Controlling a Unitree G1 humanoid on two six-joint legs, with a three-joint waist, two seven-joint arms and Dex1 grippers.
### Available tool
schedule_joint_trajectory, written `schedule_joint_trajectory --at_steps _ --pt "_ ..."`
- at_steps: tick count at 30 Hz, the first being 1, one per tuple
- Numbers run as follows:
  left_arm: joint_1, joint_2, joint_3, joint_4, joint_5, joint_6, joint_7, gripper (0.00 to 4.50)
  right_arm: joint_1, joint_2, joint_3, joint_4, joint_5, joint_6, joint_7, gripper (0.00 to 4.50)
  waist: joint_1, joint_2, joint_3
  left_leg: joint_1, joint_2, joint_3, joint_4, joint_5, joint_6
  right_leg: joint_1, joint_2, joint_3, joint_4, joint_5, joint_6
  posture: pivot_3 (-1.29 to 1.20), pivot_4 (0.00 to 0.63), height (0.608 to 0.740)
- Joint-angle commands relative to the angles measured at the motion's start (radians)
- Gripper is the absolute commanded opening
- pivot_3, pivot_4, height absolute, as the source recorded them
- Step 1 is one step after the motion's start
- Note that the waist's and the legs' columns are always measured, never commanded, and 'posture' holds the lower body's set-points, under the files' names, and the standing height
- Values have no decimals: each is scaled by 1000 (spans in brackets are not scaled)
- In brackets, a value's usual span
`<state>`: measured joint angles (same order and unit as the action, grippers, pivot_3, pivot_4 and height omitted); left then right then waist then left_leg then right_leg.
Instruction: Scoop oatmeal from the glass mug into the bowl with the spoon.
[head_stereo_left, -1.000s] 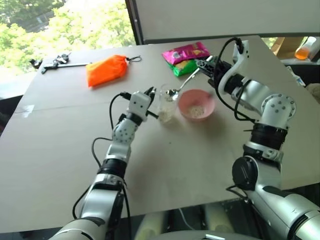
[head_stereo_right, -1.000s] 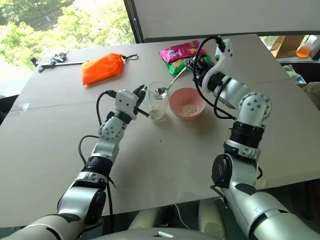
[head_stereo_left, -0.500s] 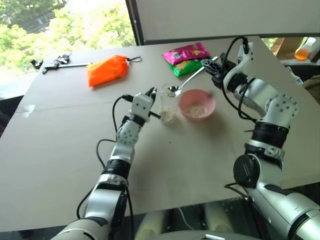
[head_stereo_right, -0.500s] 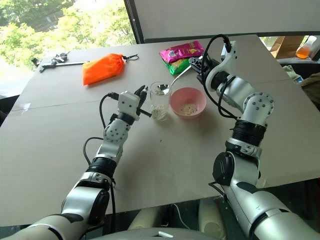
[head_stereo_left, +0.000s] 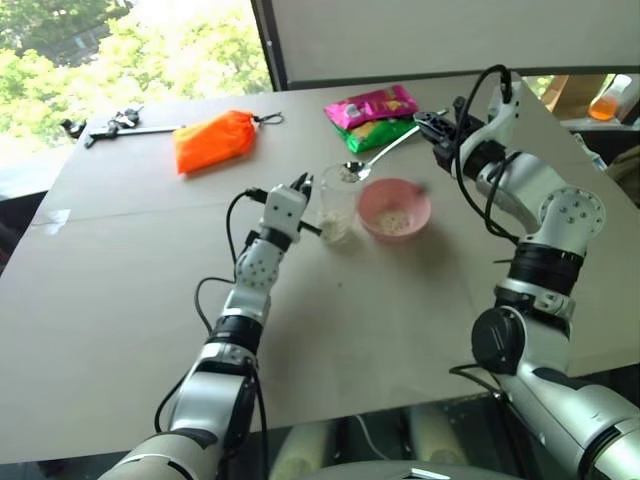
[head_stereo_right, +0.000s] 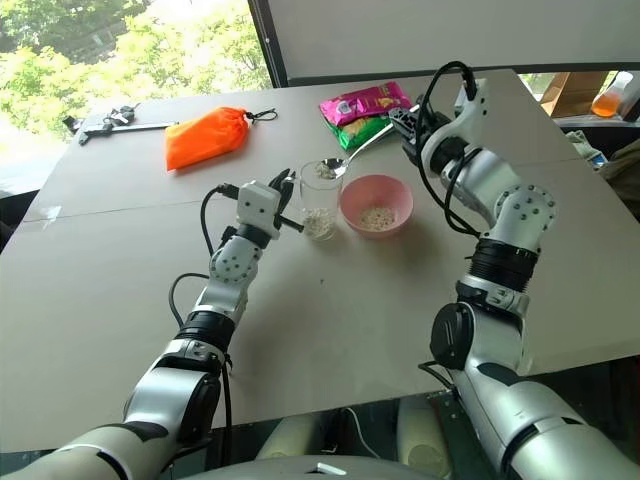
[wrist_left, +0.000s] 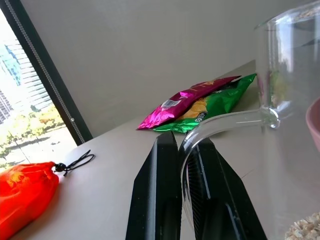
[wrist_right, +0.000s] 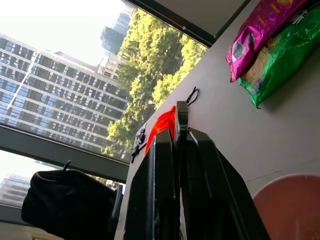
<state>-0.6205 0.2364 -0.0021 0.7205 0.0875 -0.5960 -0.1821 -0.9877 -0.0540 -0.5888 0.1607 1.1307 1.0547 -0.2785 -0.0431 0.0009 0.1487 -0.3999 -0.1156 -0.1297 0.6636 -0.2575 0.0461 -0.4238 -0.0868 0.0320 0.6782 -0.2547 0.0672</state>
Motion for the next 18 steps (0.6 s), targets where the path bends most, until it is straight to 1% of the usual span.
schedule_joint_trajectory --at_steps 1,11,15,18 --pt "-24 3 5 0 3 -28 16 17 -38 -23 -12 -19 62 -26 -9 0 0 0 0 0 0 0 0 0 0 0 0 0 0 0 0 0 150 740" --pt "-14 20 13 7 -1 -32 20 17 -3 -109 -28 -21 132 -46 -29 0 0 0 0 0 0 0 0 0 0 0 0 1 0 0 0 0 150 740" --pt "-9 22 19 1 -1 -27 35 17 29 -134 -11 -12 112 -60 -18 0 1 0 0 -1 0 0 0 0 0 0 0 2 0 0 0 0 150 740" --pt "-2 29 27 -2 1 -22 57 17 63 -156 32 -22 57 -72 12 0 1 0 0 -1 0 1 0 0 0 0 0 4 0 0 0 0 150 740"
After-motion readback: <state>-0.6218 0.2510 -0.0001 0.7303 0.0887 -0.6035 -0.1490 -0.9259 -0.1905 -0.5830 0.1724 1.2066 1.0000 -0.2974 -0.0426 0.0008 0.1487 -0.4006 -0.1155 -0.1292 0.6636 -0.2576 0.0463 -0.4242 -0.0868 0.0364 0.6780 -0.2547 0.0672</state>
